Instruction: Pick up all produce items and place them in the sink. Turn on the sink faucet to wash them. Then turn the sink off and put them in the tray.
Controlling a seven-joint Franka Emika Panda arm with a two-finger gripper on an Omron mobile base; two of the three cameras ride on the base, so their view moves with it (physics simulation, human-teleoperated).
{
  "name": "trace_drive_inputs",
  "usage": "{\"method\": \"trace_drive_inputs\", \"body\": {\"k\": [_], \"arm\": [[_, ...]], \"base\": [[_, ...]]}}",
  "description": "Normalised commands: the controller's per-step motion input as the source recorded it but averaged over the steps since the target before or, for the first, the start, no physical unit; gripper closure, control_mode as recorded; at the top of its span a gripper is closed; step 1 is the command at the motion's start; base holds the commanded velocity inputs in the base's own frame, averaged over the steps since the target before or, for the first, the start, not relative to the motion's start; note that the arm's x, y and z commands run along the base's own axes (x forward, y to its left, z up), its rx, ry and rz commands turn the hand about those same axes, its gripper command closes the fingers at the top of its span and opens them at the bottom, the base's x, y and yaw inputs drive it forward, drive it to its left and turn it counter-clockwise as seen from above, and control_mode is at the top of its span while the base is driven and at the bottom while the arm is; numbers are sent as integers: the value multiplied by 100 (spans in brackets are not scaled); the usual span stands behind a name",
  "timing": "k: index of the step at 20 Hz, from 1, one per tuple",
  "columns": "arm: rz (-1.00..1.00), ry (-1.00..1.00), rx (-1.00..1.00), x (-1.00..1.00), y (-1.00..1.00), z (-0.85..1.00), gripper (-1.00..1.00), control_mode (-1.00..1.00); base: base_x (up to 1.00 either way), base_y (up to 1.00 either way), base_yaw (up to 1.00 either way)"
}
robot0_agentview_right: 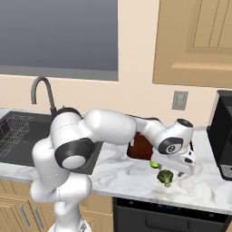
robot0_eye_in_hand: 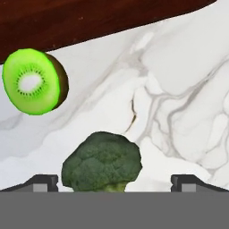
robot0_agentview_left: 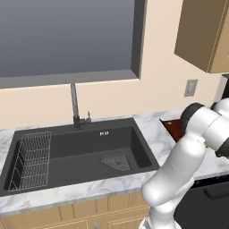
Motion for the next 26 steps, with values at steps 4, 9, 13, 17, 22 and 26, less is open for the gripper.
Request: {"method": "trace_drive_inputs", "body": {"k": [4,9,13,17,22,26], "arm": [[5,0,0,0,0,-15,-100,-100],[5,0,0,-5,6,-3,-100,-100],[2,0,0,-6,18,-8,-100,-100],[0,0,0,-4,30,-12,-100,-100],[0,0,0,0,23,-18,-100,-100],[0,0,-1,0,7,-30,-100,-100]], "base": [[0,0,0],[0,0,0],[0,0,0],[0,0,0],[0,0,0],[0,0,0]]}}
